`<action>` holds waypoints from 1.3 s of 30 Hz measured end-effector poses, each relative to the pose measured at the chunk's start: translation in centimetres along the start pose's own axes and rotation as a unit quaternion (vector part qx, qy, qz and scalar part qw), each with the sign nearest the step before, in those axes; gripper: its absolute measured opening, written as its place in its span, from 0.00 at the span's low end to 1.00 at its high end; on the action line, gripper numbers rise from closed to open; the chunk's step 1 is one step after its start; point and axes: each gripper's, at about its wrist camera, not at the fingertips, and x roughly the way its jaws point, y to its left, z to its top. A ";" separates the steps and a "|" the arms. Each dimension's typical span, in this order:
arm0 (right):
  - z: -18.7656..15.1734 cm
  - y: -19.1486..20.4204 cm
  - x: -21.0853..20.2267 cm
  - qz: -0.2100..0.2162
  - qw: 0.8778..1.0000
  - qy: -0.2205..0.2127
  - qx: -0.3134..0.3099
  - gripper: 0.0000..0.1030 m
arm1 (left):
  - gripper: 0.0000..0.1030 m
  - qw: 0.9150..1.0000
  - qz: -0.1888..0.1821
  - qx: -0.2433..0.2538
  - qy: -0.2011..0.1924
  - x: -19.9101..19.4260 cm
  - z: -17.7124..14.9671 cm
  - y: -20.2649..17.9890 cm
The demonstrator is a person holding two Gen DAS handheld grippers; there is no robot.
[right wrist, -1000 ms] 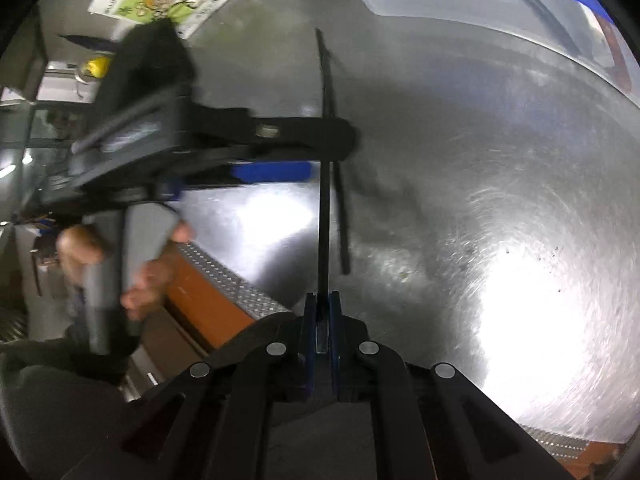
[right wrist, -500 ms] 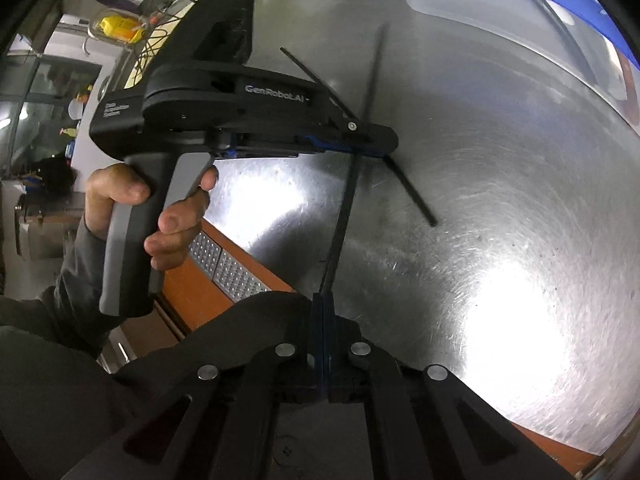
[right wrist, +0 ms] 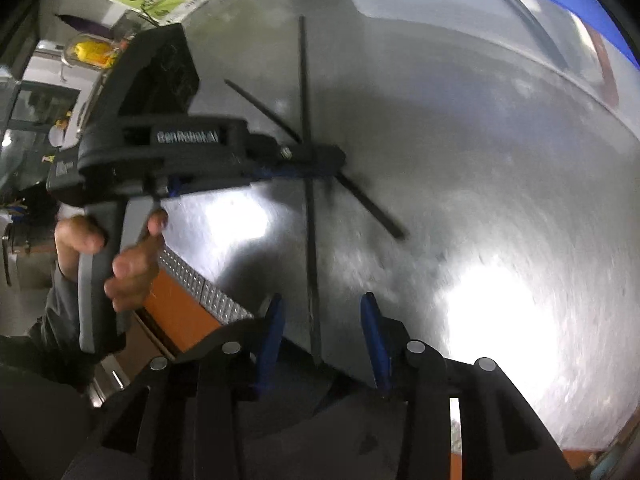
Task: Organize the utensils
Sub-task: 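Grasp a black chopstick with the right gripper while the left gripper grasps another, then lower both chopsticks into the clear box and open both grippers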
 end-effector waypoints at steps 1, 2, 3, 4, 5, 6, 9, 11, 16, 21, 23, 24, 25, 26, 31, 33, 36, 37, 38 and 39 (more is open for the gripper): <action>0.5 0.2 0.6 0.004 1.000 -0.002 -0.004 0.40 | 0.05 1.000 -0.002 0.003 0.002 0.0 0.0 -0.1; 1.1 0.5 1.3 0.002 1.000 -0.004 -0.013 0.40 | 0.05 1.000 -0.005 0.006 0.005 -0.1 0.0 -0.3; 1.7 0.8 2.1 -0.008 1.000 -0.003 -0.024 0.40 | 0.05 1.000 -0.008 0.010 0.007 -0.2 0.0 -0.5; 2.1 1.0 2.6 -0.017 0.999 -0.001 -0.028 0.32 | 0.05 1.000 -0.010 0.014 0.009 -0.3 0.0 -0.7; 2.4 1.2 3.1 -0.018 0.999 0.000 -0.031 0.23 | 0.05 1.000 -0.013 0.020 0.012 -0.5 -0.1 -1.1; 2.5 1.5 3.3 -0.003 0.999 0.005 -0.033 0.08 | 0.05 0.999 -0.014 0.029 0.013 -0.7 -0.1 -1.5; 2.5 2.4 2.2 -0.008 0.998 -0.017 -0.053 0.07 | 0.05 0.998 -0.006 0.063 0.002 -1.9 -0.3 -3.3; 2.5 2.6 0.7 0.002 0.998 -0.035 -0.052 0.07 | 0.05 0.995 -0.007 0.096 -0.004 -3.1 -0.2 -5.6; 4.5 3.0 -6.5 0.003 0.991 -0.114 -0.071 0.07 | 0.05 0.976 -0.026 0.210 -0.048 -6.8 2.3 -14.5; 10.6 2.2 -14.6 -0.065 0.973 -0.198 -0.097 0.07 | 0.05 0.951 -0.016 0.293 -0.096 -8.6 8.8 -24.0; 14.2 1.0 -16.9 -0.078 0.970 -0.211 -0.092 0.07 | 0.05 0.949 -0.010 0.299 -0.104 -8.2 12.8 -26.8; 15.8 0.2 -17.5 -0.074 0.971 -0.211 -0.086 0.07 | 0.05 0.951 -0.008 0.292 -0.102 -7.7 14.7 -27.5; 17.7 -0.9 -17.5 -0.067 0.974 -0.198 -0.082 0.07 | 0.05 0.955 0.001 0.281 -0.094 -6.8 16.9 -27.7; 19.4 -2.0 -17.3 -0.061 0.977 -0.188 -0.074 0.07 | 0.05 0.960 0.010 0.266 -0.086 -5.8 18.7 -27.5; 23.8 -7.5 -12.1 -0.053 0.992 -0.107 -0.039 0.07 | 0.05 0.982 0.057 0.178 -0.019 0.5 24.4 -23.3; 25.2 -9.4 -9.6 -0.029 0.996 -0.087 -0.018 0.07 | 0.07 0.987 0.089 0.136 0.002 2.9 25.9 -20.5; 26.7 -11.4 -6.6 -0.017 0.998 -0.057 -0.006 0.07 | 0.08 0.989 0.108 0.105 0.018 4.8 26.5 -18.2; 26.8 -11.5 -5.7 -0.022 0.999 -0.045 -0.011 0.07 | 0.08 0.988 0.119 0.096 0.024 5.4 26.3 -17.5; 27.2 -11.8 -4.8 -0.027 0.999 -0.031 -0.012 0.07 | 0.09 0.988 0.128 0.086 0.032 6.0 26.3 -17.0; 27.7 -12.2 -3.8 -0.030 0.999 -0.017 -0.010 0.07 | 0.09 0.987 0.138 0.069 0.044 6.8 26.5 -16.2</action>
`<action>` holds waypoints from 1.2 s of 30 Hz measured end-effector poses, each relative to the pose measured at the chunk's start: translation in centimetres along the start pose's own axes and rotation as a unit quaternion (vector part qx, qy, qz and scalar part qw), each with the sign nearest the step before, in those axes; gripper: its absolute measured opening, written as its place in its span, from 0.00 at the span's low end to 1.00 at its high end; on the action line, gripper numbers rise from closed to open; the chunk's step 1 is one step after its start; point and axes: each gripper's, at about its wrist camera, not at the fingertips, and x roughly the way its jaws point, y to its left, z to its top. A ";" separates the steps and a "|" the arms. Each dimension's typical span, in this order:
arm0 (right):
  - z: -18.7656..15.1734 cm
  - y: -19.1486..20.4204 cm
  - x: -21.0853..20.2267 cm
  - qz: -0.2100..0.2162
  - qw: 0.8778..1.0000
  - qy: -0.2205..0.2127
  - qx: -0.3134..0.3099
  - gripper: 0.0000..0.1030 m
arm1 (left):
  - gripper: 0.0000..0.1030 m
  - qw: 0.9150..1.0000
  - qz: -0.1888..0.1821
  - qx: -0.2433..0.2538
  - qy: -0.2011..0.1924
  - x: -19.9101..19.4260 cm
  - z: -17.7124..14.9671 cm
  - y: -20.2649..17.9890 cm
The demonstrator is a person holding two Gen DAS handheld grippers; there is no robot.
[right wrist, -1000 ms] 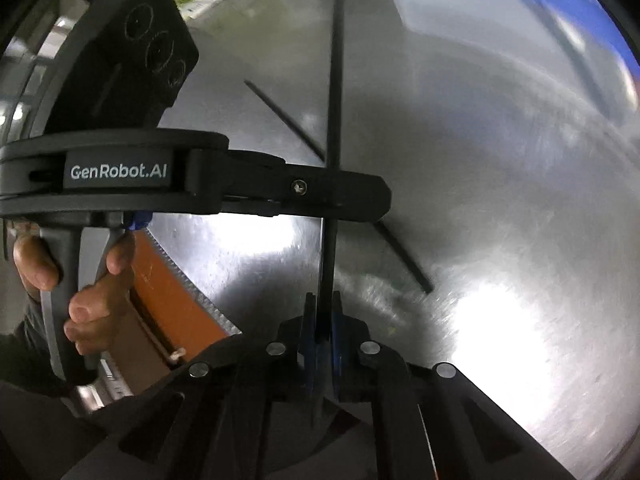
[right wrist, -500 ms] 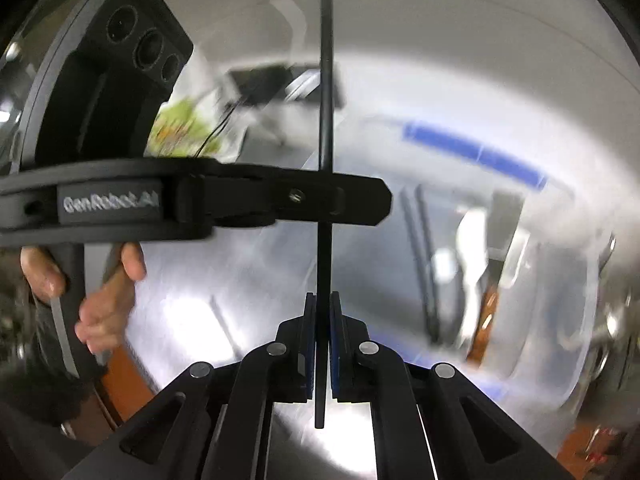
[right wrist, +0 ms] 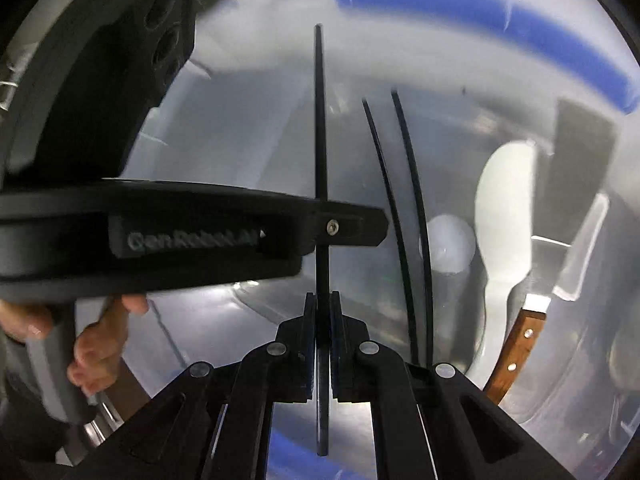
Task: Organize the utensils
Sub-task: 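Lower both chopsticks into the clear box and open both grippers, then grasp the last black chopstick with the right gripper while the left gripper grasps one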
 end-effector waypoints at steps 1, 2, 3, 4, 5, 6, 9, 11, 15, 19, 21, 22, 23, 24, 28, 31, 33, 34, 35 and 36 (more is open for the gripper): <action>0.4 -0.3 0.8 -0.003 1.000 0.011 0.005 0.07 | 0.09 1.000 0.004 -0.011 0.009 0.7 0.3 0.7; 0.9 -0.6 1.6 -0.005 1.000 0.021 0.009 0.07 | 0.09 1.000 0.010 -0.024 0.017 1.4 0.6 1.1; 1.2 -0.9 2.4 -0.009 0.999 0.031 0.013 0.07 | 0.09 0.999 0.014 -0.033 0.024 2.0 1.1 1.4; 1.5 -1.2 2.9 -0.012 0.999 0.037 0.018 0.07 | 0.09 0.998 0.018 -0.046 0.032 2.7 1.4 1.8; 1.7 -1.7 3.5 -0.007 0.998 0.047 0.029 0.07 | 0.09 0.998 0.022 -0.054 0.038 3.1 1.5 2.1; 2.0 -2.4 4.3 -0.002 0.997 0.058 0.043 0.07 | 0.09 0.997 0.024 -0.060 0.041 3.4 1.5 2.5; 2.3 -4.5 6.2 0.015 0.993 0.077 0.083 0.09 | 0.12 0.995 0.014 -0.080 0.051 4.4 1.6 3.1; 2.2 -5.7 7.1 0.017 0.990 0.086 0.110 0.11 | 0.23 0.995 0.012 -0.081 0.063 4.7 1.2 3.6; 1.9 -5.9 6.5 0.001 0.990 0.091 0.106 0.18 | 0.40 0.999 -0.003 -0.040 0.027 1.6 0.0 2.3; -0.1 -2.8 -0.4 0.007 0.999 0.004 0.053 0.24 | 0.46 0.996 -0.046 0.040 -0.066 -5.9 -4.4 -0.7; -2.9 0.1 -5.0 0.004 0.998 -0.060 0.011 0.26 | 0.53 0.988 -0.063 0.068 -0.119 -10.1 -8.2 -0.7; -4.3 1.4 -6.5 0.009 0.997 -0.083 -0.008 0.33 | 0.62 0.985 -0.067 0.075 -0.143 -11.9 -9.9 -0.3; -6.1 2.8 -8.3 0.011 0.993 -0.109 -0.034 0.37 | 0.67 0.980 -0.069 0.079 -0.168 -13.7 -11.7 0.6; -8.7 5.2 -9.6 0.003 0.987 -0.141 -0.071 0.46 | 0.78 0.974 -0.068 0.073 -0.201 -15.9 -14.5 2.2; -15.7 10.9 -5.6 -0.025 0.978 -0.129 -0.160 0.63 | 0.86 0.965 -0.031 -0.013 -0.260 -19.5 -21.0 9.6; -19.3 14.9 3.9 -0.073 0.972 -0.025 -0.222 0.58 | 0.86 0.961 -0.003 -0.115 -0.251 -17.8 -25.4 14.7; -20.3 16.3 7.9 -0.086 0.962 0.024 -0.258 0.53 | 0.86 0.959 0.009 -0.173 -0.227 -16.5 -27.6 18.1; -21.2 17.2 10.2 -0.094 0.954 0.043 -0.281 0.53 | 0.86 0.958 0.006 -0.189 -0.217 -15.7 -28.7 19.2; -21.4 17.3 11.2 -0.102 0.950 0.047 -0.291 0.53 | 0.86 0.956 0.003 -0.205 -0.210 -15.1 -29.7 20.0; -21.8 17.6 12.0 -0.117 0.945 0.050 -0.302 0.53 | 0.86 0.955 0.001 -0.213 -0.207 -14.6 -30.3 20.5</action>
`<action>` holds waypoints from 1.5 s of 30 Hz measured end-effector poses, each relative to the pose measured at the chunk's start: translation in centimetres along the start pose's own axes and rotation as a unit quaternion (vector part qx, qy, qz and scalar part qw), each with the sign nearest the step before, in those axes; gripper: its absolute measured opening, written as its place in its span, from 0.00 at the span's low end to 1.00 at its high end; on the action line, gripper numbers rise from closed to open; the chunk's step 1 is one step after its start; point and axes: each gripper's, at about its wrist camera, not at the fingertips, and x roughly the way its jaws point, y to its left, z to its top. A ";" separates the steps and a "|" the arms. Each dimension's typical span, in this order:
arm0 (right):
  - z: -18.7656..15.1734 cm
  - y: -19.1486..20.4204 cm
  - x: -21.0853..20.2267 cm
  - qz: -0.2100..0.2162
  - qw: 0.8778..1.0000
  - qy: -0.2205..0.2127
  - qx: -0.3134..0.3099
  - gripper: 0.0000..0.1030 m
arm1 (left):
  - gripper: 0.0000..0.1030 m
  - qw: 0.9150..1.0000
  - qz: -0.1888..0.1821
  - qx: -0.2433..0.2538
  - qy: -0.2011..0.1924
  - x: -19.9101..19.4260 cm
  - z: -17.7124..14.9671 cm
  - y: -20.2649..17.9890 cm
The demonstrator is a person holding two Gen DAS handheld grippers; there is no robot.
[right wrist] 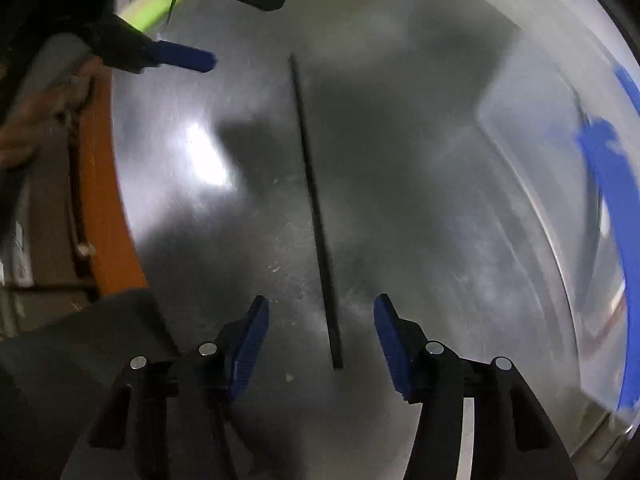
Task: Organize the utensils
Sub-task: 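Grasp the last black chopstick with the right gripper while the left gripper grasps one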
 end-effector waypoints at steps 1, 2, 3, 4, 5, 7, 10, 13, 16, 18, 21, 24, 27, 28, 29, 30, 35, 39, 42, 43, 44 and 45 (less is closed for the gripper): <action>0.1 0.4 0.7 -0.010 1.000 0.007 -0.010 0.53 | 0.86 1.000 0.001 -0.008 0.004 0.1 -0.7 0.8; 0.3 0.4 1.0 -0.012 1.000 0.010 -0.014 0.53 | 0.86 1.000 -0.001 -0.015 0.005 0.2 -1.3 1.2; 0.5 0.3 1.7 -0.016 1.000 0.014 -0.015 0.53 | 0.86 1.000 -0.004 -0.019 0.004 0.5 -1.8 1.5; 0.3 0.0 2.1 -0.020 1.000 0.019 -0.015 0.51 | 0.86 1.000 -0.010 -0.024 0.004 0.2 -2.4 1.8; 0.4 -0.2 2.6 -0.021 0.999 0.026 -0.017 0.49 | 0.86 0.999 -0.017 -0.028 0.003 0.2 -2.7 2.0; 1.0 -0.2 3.7 -0.006 0.999 0.042 -0.012 0.35 | 0.86 0.999 -0.028 -0.031 0.000 0.7 -3.4 1.9; 1.6 0.4 3.3 0.003 0.999 0.042 -0.018 0.08 | 0.86 0.998 -0.044 -0.035 0.001 1.2 -4.0 1.9; 1.7 -0.2 2.2 0.064 0.996 0.057 0.023 0.07 | 0.86 0.997 -0.058 -0.043 0.011 2.3 -4.4 2.1; 1.5 -1.3 1.1 0.118 0.990 0.049 0.057 0.07 | 0.86 0.996 -0.065 -0.048 0.025 3.6 -5.0 1.6; 0.6 -2.0 -0.2 0.188 0.976 0.044 0.104 0.07 | 0.86 0.996 -0.067 -0.042 0.035 4.8 -5.6 0.7; -0.5 -2.6 -1.5 0.269 0.951 0.039 0.149 0.07 | 0.86 0.996 -0.073 -0.040 0.043 5.9 -5.9 -0.2; -1.2 -2.5 -2.8 0.300 0.939 0.033 0.163 0.07 | 0.68 0.995 -0.076 -0.037 0.058 7.3 -6.4 -1.0; -2.0 -2.4 -3.7 0.289 0.944 0.027 0.160 0.07 | 0.35 0.994 -0.070 -0.033 0.071 8.3 -7.1 -1.3; -2.2 -2.2 -3.7 0.290 0.943 0.027 0.160 0.07 | 0.21 0.994 -0.068 -0.029 0.074 8.5 -7.4 -1.4; -1.8 -2.1 -3.8 0.289 0.943 0.026 0.161 0.07 | 0.17 0.995 -0.066 -0.027 0.075 8.7 -7.7 -1.5; -1.9 -2.2 -3.9 0.287 0.943 0.025 0.164 0.07 | 0.09 0.995 -0.065 -0.027 0.074 8.7 -7.9 -1.4; -1.1 -0.5 -3.3 0.286 0.943 0.015 0.169 0.07 | 0.07 0.995 -0.072 -0.014 0.064 7.8 -8.4 -1.9; -2.1 -0.6 -4.5 0.279 0.946 -0.016 0.164 0.07 | 0.06 0.994 -0.097 0.033 0.049 5.3 -7.9 -5.2; -2.4 -2.0 -7.7 0.260 0.949 -0.066 0.167 0.07 | 0.06 0.988 -0.115 0.099 0.034 3.2 -6.5 -9.9; -2.3 -2.6 -8.8 0.254 0.949 -0.081 0.168 0.07 | 0.06 0.984 -0.123 0.127 0.026 2.5 -5.8 -12.1; -2.3 -3.5 -10.4 0.240 0.950 -0.103 0.170 0.07 | 0.06 0.979 -0.129 0.156 0.017 1.9 -4.9 -14.4; -2.4 -4.6 -12.1 0.221 0.952 -0.124 0.173 0.07 | 0.06 0.975 -0.132 0.181 0.008 1.4 -3.9 -16.8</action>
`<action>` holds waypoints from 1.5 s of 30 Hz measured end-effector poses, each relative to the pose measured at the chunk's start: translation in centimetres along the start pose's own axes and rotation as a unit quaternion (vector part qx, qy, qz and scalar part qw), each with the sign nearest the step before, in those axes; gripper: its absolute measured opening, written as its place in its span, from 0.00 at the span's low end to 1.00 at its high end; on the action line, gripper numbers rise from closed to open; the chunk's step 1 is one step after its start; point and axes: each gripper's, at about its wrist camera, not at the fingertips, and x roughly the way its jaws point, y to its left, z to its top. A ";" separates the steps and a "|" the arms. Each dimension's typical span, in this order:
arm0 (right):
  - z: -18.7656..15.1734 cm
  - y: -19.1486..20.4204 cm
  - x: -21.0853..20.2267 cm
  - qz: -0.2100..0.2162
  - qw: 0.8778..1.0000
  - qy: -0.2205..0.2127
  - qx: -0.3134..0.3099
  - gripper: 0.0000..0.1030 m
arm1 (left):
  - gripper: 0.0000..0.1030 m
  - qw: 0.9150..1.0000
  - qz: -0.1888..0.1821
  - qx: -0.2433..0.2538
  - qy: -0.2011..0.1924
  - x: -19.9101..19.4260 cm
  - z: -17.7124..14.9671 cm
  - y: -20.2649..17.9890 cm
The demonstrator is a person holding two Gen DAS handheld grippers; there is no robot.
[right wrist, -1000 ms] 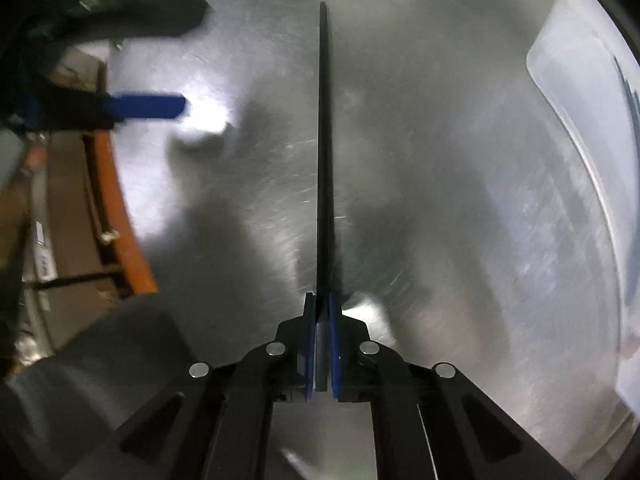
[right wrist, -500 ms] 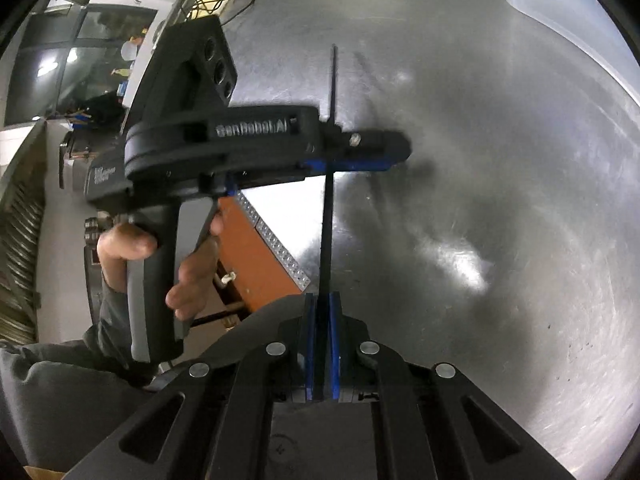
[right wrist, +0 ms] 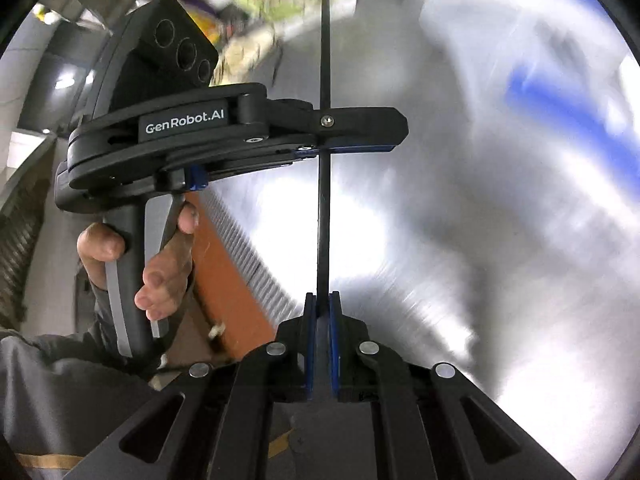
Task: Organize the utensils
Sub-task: 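Grasp the last black chopstick with the right gripper while the left gripper grasps one, then lower both chopsticks into the clear box and open both grippers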
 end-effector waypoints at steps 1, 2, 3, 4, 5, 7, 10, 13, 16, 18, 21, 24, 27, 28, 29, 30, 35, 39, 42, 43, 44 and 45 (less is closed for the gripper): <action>0.5 -0.1 -1.4 -0.013 1.000 -0.017 -0.005 0.07 | 0.06 1.000 -0.004 0.022 -0.003 0.1 1.3 -1.4; 1.3 -0.4 -3.2 -0.032 0.999 -0.038 -0.010 0.07 | 0.06 0.999 -0.012 0.047 -0.007 0.2 2.9 -3.2; 2.4 -0.8 -5.5 -0.057 0.996 -0.063 -0.015 0.07 | 0.06 0.998 -0.016 0.064 -0.013 0.4 4.5 -4.7; 3.1 -1.2 -6.8 -0.070 0.994 -0.077 -0.017 0.07 | 0.06 0.996 -0.018 0.088 -0.015 0.9 6.6 -6.6; 4.2 -2.0 -8.6 -0.093 0.991 -0.098 -0.014 0.07 | 0.06 0.994 -0.023 0.107 -0.016 1.5 8.7 -8.3; 6.3 -3.6 -11.4 -0.130 0.983 -0.130 -0.007 0.07 | 0.06 0.992 -0.039 0.122 -0.005 3.5 12.6 -10.6; 9.5 -7.3 -13.6 -0.156 0.977 -0.147 0.020 0.07 | 0.06 0.991 -0.058 0.117 0.022 7.3 16.9 -11.7; 11.9 -11.4 -12.6 -0.156 0.979 -0.124 0.053 0.07 | 0.06 0.993 -0.037 0.094 0.064 12.8 19.6 -10.3; 13.2 -15.5 -9.7 -0.154 0.982 -0.080 0.079 0.07 | 0.06 0.992 -0.001 0.055 0.115 18.2 20.8 -7.2; 14.2 -17.7 -8.0 -0.142 0.985 -0.049 0.089 0.07 | 0.06 0.988 0.025 0.028 0.147 21.2 20.5 -4.9; 14.8 -19.7 -5.6 -0.124 0.987 -0.017 0.098 0.02 | 0.06 0.980 0.054 -0.012 0.191 23.9 20.0 -1.9; 14.9 -21.8 -3.2 -0.122 0.986 0.016 0.111 0.02 | 0.07 0.971 0.078 -0.032 0.225 26.6 19.0 0.5; 15.2 -23.3 -1.9 -0.125 0.984 0.037 0.123 0.02 | 0.06 0.963 0.086 -0.061 0.249 28.2 18.5 2.1; 15.1 -23.8 -1.6 -0.125 0.983 0.041 0.128 0.02 | 0.07 0.960 0.093 -0.066 0.255 28.6 18.4 2.5; 15.3 -24.1 -1.3 -0.124 0.983 0.044 0.131 0.02 | 0.06 0.959 0.099 -0.065 0.259 28.9 18.4 2.6; 15.3 -24.6 -1.2 -0.122 0.982 0.046 0.136 0.02 | 0.06 0.958 0.104 -0.064 0.260 29.1 18.4 2.6; 14.0 -25.4 -1.9 -0.112 0.982 0.017 0.153 0.04 | 0.06 0.958 0.124 -0.039 0.255 28.3 18.0 2.0; 11.7 -19.9 -6.9 -0.180 0.976 -0.083 0.091 0.06 | 0.07 0.972 0.116 0.039 0.203 24.2 17.9 -2.2; 8.6 -15.2 -9.9 -0.231 0.957 -0.164 0.064 0.48 | 0.28 0.977 0.131 0.132 0.107 17.8 16.3 -7.2; 7.3 -13.4 -10.8 -0.254 0.946 -0.195 0.058 0.56 | 0.46 0.976 0.135 0.148 0.086 16.5 15.8 -8.1; 6.2 -12.2 -11.3 -0.271 0.937 -0.215 0.053 0.56 | 0.54 0.974 0.143 0.163 0.062 14.9 14.9 -9.3; 4.8 -10.5 -11.7 -0.294 0.925 -0.234 0.050 0.56 | 0.62 0.971 0.156 0.176 0.037 12.9 13.9 -9.9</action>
